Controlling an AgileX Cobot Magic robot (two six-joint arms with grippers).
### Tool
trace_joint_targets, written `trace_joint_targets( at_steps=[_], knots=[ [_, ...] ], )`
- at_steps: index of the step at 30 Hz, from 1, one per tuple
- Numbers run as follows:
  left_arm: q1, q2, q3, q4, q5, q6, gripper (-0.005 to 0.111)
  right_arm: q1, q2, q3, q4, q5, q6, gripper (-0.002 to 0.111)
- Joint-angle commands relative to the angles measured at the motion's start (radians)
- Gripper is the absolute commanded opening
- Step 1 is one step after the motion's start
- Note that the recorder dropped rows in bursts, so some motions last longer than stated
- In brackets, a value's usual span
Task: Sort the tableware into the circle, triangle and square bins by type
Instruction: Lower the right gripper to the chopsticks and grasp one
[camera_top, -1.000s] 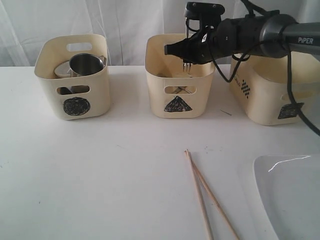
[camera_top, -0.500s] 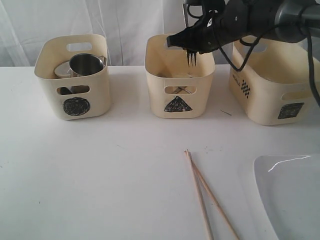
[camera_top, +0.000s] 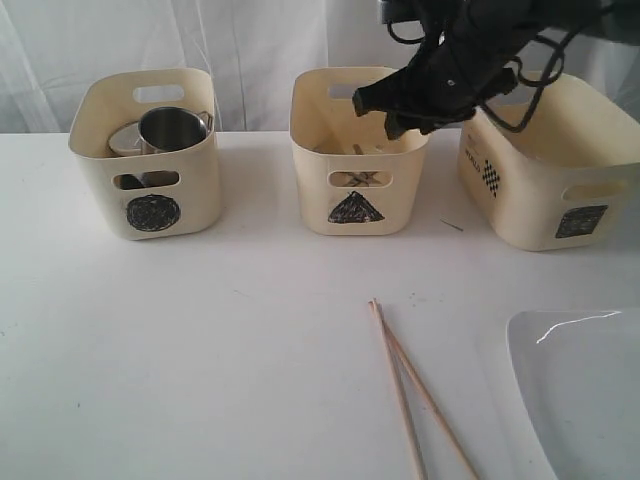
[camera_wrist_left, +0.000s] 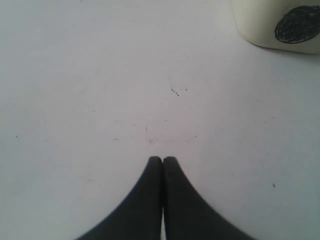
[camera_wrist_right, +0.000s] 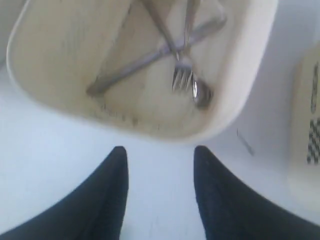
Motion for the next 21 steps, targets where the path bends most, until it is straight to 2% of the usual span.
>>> trace_joint_targets(
  at_steps=[1,5,9,16,21],
  knots=[
    [-0.007,-0.005,0.003,-0.006,0.001,-0.001,0.000,-0.001,-0.086,0.012,0.032,0.405,-0.041,0.040],
    [-0.007,-0.005,0.003,-0.006,0.001,-0.001,0.000,0.008,-0.137,0.151,0.173,0.405,-0.055,0.037],
    [-0.007,-0.005,0.003,-0.006,0.001,-0.001,0.000,0.066,-0.175,0.346,0.279,0.397,-0.047,0.033],
    [-0.007,-0.005,0.003,-0.006,0.001,-0.001,0.000,0.231,-0.167,0.586,0.284,0.031,0.017,0.032],
    [-0.007,-0.005,0.003,-0.006,0.001,-0.001,0.000,0.264,-0.133,0.628,0.183,-0.074,0.123,0.032]
  ],
)
